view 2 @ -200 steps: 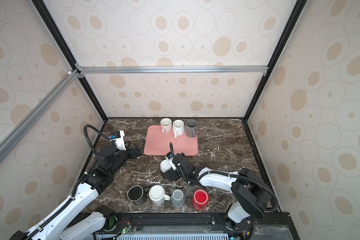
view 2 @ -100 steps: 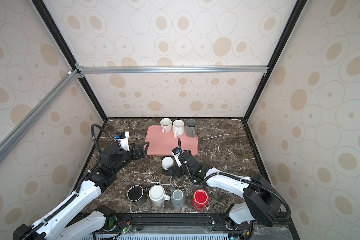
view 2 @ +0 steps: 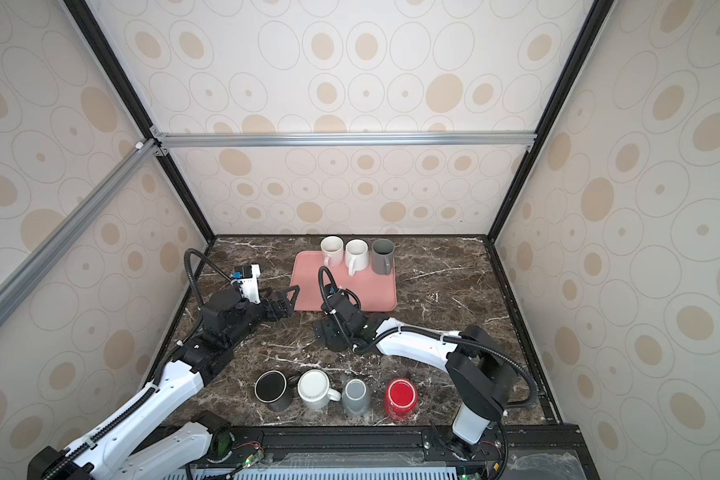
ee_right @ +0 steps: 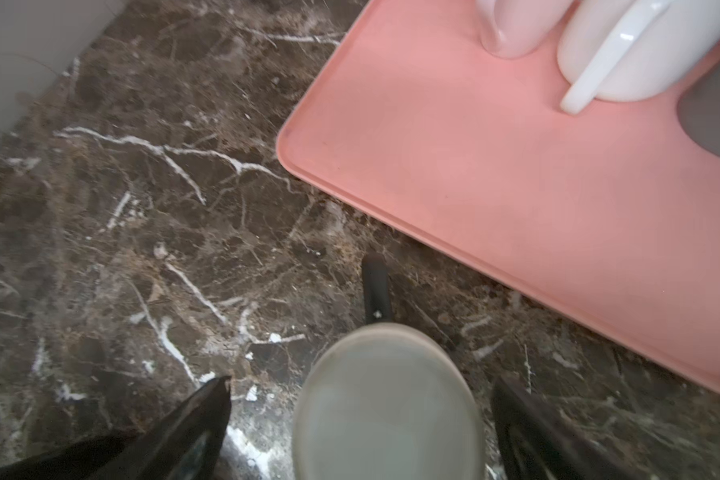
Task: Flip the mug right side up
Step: 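Lift the black mug with the right gripper toward the left gripper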
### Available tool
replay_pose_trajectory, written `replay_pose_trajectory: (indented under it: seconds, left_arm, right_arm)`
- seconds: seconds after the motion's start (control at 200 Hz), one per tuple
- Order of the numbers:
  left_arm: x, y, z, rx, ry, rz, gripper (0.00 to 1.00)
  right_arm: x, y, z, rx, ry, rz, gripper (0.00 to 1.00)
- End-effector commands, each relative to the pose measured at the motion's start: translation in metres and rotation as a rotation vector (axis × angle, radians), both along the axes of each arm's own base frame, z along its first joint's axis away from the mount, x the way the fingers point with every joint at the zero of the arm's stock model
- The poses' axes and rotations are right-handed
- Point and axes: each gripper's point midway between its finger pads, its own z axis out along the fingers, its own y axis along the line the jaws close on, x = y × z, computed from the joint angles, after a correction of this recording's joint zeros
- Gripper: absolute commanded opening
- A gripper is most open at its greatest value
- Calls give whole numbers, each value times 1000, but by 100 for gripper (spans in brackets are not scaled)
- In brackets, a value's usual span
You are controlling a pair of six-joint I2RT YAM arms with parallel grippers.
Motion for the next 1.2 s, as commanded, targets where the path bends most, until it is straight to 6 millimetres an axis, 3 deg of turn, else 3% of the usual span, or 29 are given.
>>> replay_pose_trajectory:
  seconds: [0.0,0.28,0.415,0.725,0.82,0.965,1.195]
  left_arm:
    - [0,3,6,-18,-18,17,98]
    - [1,0,7,-31,-17,4,98]
    - [1,-4,6,-38,-10,-17,98]
    - [0,-16,0,11,33,-91,96]
    - [-1,-19,-1,13,40,-105,96]
    - [-2,-26,-5,7,55,-133,94]
    - [-3,-35,-12,47,66,-162,94]
  right_arm:
    - [2,-11,-6,-63,2,-65,96]
    - [-6,-8,-22,-64,48,53,69]
    - [-8,-9,-26,-100,48,119,66]
    - [-20,-38,-18,-17,75,444,66]
    - [-22,-50,-16,-46,62,480,73]
    - [-18,-56,-17,-64,64,435,89]
    - [-12,-73,-28,-70,86,278,91]
